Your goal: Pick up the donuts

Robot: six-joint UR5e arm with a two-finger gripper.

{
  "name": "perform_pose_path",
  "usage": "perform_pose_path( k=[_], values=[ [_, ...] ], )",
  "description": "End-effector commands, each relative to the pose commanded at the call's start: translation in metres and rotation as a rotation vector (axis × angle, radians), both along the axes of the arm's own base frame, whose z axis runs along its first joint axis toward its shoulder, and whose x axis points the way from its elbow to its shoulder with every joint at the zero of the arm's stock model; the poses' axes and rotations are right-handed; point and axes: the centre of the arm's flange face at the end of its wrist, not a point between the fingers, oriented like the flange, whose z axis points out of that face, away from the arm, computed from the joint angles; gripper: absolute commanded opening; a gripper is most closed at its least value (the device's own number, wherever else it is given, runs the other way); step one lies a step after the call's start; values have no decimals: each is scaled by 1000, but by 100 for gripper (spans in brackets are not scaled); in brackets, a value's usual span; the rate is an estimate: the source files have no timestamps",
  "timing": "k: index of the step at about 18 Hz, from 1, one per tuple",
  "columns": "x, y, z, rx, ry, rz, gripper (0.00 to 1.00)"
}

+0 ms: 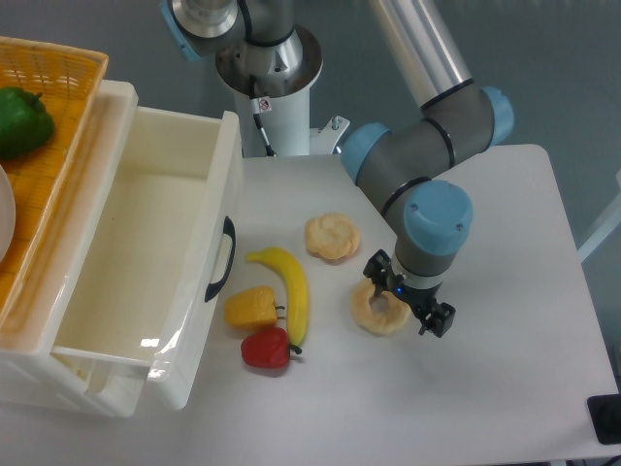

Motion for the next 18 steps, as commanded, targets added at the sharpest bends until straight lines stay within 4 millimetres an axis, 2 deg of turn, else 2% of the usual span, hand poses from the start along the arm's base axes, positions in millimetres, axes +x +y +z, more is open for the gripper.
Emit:
perform_pose_path(
  k=[3,9,14,18],
  values=[
    [-2,0,-15,-30,-9,-7,100],
    [-13,4,-32,-44,-20,-6,100],
    [-32,-8,-43,-44,-35,25,100],
    [-31,-9,-64,-63,-63,26,100]
  ],
)
